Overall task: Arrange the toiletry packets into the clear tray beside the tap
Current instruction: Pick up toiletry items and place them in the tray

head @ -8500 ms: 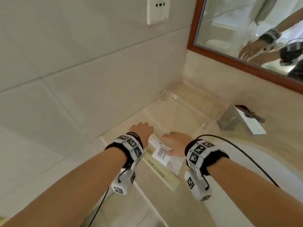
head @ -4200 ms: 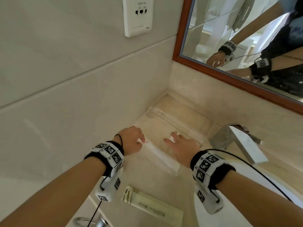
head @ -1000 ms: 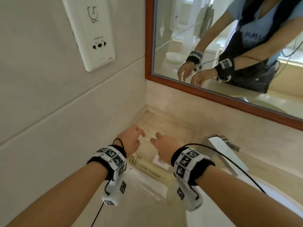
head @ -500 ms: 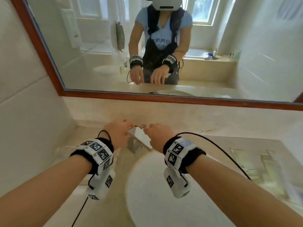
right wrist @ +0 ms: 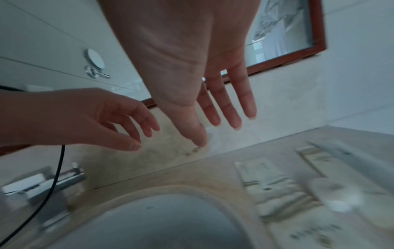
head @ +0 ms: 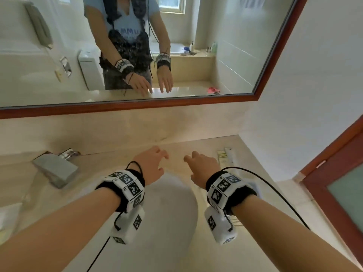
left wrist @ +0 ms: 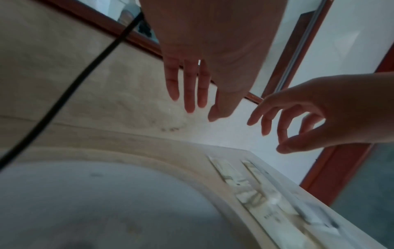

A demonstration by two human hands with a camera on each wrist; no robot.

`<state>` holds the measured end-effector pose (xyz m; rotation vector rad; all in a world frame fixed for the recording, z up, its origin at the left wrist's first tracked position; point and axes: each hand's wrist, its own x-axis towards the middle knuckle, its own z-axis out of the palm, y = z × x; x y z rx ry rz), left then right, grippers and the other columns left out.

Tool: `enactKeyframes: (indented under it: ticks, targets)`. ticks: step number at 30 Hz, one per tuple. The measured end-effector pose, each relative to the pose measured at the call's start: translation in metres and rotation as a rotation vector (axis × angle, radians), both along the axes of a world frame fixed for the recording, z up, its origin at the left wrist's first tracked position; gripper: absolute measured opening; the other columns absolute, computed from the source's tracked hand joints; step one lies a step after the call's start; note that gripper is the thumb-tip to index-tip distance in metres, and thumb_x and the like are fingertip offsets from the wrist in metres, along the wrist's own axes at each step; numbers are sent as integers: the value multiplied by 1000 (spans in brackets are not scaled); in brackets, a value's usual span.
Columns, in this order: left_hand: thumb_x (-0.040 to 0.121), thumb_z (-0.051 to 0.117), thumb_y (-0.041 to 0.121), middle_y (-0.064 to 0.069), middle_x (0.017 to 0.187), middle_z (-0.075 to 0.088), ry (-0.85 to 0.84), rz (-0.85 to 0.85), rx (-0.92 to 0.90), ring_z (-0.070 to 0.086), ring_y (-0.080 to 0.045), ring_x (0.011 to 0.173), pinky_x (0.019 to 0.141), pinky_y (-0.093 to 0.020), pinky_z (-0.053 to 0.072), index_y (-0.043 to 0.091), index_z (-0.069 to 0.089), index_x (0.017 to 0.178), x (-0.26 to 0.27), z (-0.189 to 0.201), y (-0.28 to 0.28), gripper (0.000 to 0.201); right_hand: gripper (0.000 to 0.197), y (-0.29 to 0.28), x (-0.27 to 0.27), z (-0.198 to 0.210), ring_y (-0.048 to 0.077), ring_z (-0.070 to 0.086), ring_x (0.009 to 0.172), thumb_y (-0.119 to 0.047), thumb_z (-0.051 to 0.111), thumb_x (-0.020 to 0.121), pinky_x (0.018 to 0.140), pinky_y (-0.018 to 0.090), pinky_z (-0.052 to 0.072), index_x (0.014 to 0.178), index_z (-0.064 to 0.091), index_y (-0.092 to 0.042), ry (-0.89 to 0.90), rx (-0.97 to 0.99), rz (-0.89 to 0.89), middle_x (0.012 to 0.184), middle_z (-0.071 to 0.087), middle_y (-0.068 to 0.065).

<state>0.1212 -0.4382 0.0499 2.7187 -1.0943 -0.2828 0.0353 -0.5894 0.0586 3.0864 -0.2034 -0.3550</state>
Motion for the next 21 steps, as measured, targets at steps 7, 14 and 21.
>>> enactKeyframes:
  ticks: [7, 14, 21]
  targets:
    - [87, 53, 22, 0, 130, 45, 98, -138, 65, 53, -20, 114, 94, -33, 48, 24, 43, 127, -35, -49, -117, 41, 47, -103, -48, -47, 29, 54, 113, -7, 53, 91, 82, 36, 48, 134, 37, -15, 105, 39, -193, 131, 43, 10]
    - [89, 50, 25, -1, 138, 39, 123, -198, 164, 48, -23, 121, 99, -40, 46, 26, 33, 137, -46, -85, -182, 51, 54, -156, -56, -95, 27, 50, 115, -11, 52, 92, 85, 35, 50, 139, 28, -19, 79, 144, -399, 133, 39, 10]
    - [88, 51, 27, -6, 126, 46, 153, -211, 187, 51, -24, 112, 93, -42, 50, 21, 46, 126, -37, -100, -208, 39, 54, -174, -27, -116, 28, 54, 109, -13, 41, 97, 73, 32, 42, 146, 19, -23, 62, 180, -426, 131, 41, 11]
